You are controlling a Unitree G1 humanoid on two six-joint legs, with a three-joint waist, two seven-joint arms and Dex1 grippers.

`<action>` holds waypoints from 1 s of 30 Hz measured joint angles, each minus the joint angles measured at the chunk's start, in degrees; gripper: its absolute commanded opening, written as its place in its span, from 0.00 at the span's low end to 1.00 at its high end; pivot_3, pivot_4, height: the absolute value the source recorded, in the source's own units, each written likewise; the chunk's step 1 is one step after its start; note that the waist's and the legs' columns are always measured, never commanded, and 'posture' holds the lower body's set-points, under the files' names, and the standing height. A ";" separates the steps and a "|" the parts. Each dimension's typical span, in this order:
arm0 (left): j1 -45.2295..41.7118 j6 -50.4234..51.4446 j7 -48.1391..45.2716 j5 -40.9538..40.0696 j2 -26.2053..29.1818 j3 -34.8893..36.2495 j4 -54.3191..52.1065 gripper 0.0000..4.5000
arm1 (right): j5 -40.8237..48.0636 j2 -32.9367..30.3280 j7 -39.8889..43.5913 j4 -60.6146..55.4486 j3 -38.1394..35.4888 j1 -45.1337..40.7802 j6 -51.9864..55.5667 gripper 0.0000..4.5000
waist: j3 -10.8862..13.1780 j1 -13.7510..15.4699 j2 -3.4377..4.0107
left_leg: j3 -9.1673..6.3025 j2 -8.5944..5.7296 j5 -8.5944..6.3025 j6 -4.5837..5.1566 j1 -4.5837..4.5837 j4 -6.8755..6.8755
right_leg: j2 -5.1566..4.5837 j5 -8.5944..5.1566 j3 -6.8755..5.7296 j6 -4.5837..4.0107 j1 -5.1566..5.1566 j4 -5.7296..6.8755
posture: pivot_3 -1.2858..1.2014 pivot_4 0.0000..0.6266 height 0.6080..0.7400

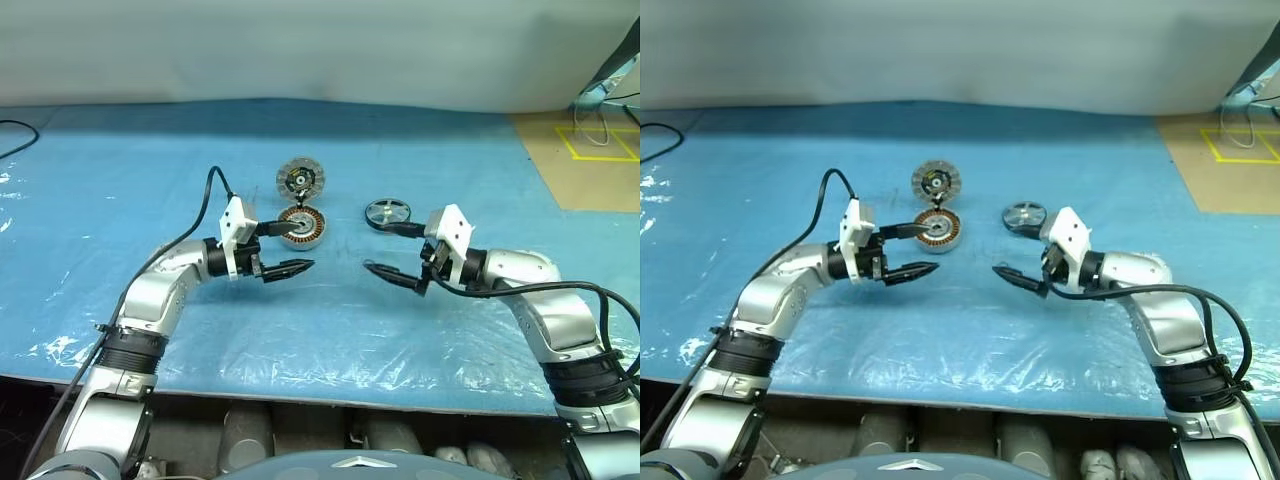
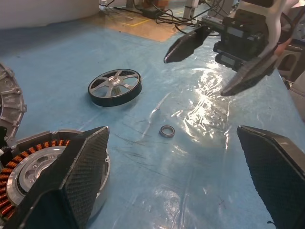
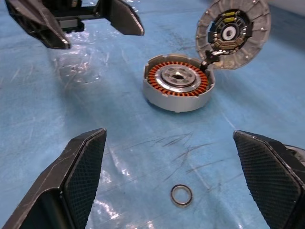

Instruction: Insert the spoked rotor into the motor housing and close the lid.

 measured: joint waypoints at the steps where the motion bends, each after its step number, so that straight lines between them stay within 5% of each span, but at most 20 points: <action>1: 0.03 -0.14 -0.01 0.09 0.00 0.00 0.05 1.00 | -0.04 -0.12 0.01 0.00 0.00 -0.07 -0.02 1.00 | 0.00 0.00 0.00 | 0.00 0.00 -0.02 0.03 0.01 0.00 | 0.00 0.00 0.00 0.00 0.00 0.01 | 0.52 0.24 1.00; 30: 3.95 -8.75 -0.04 4.17 0.36 2.24 5.97 1.00 | -4.14 2.17 1.05 5.27 3.82 -7.08 -2.19 1.00 | 0.00 -0.02 0.00 | 0.03 0.06 -0.07 0.14 0.03 0.05 | 0.01 0.03 -0.02 -0.05 0.00 0.04 | 0.52 0.24 1.00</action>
